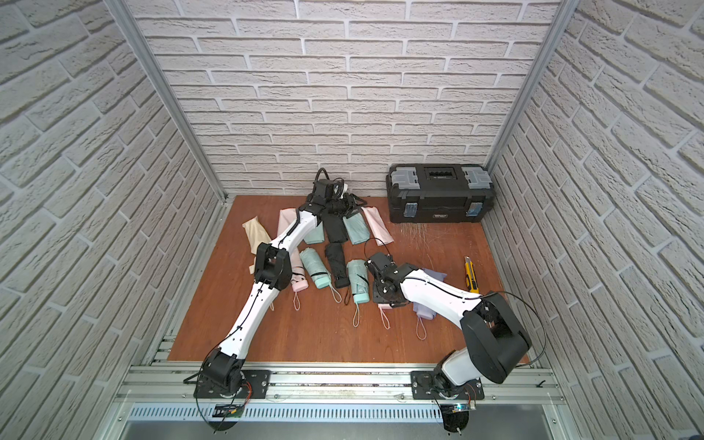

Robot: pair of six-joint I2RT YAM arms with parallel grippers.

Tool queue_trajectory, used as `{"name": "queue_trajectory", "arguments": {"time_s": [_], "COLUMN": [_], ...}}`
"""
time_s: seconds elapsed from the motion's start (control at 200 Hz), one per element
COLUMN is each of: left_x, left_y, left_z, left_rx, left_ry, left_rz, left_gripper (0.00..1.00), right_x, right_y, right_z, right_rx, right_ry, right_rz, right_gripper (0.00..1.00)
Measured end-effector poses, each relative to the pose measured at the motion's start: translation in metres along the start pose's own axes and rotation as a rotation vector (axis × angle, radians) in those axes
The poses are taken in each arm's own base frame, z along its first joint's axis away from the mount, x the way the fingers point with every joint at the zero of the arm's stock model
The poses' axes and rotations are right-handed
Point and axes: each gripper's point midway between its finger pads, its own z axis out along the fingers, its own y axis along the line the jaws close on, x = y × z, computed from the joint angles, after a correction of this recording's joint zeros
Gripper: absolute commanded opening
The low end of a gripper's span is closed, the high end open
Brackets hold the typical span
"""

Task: Take umbrellas out of sleeves
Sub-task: Take out the umbrella from the umbrella sleeve.

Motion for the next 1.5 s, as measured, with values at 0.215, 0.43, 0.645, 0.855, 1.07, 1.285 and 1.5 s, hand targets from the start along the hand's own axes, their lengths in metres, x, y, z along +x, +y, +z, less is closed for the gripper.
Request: {"name": "queue_trajectory", "arguments": {"time_s": [0.215,0.43,0.645,0.855,1.07,1.285,1.5], "left_x": [0.001,0.005,0.014,0.035,0.051,0.062,0.078], "left_y": [-0.006,-0.011,-0.012,-0.002,-0.027,-0.062,-0.076], "left_z": [0.0,-0.002,0.001,-0.007,-0.034,-0.068,-0.09], "left_rx": [0.021,0.041,0.047,-0.011,-0.017,0.008,0.012], "left_ry": [0.01,0.037,0.068,0.117,0.122,0.099,0.092], "left_rz": [0.003,0.02,0.025,0.001,0.025,0.089,0.121], "left_gripper": [0.82,0.81,0.77,0.76,0.72,0.73,0.72], "right_x": [-0.012,-0.02,-0.024,-0.032,-0.045,-0.049,-0.053], "right_y": [0.003,0.003,0.003,0.007,0.016,0.018,0.023], "right_z": [0.003,0.007,0.01,0.006,0.006,0.022,0.028], "right_rx": [0.019,0.028,0.038,0.024,0.017,0.053,0.037], "right_ry": [0.008,0.015,0.025,0.007,-0.004,0.018,0.028], "right_rz": [0.0,0.008,0.011,0.009,-0.002,-0.011,-0.031], "right_gripper": [0.34,0.37,0.43,0.45,0.49,0.51,0.49]}}
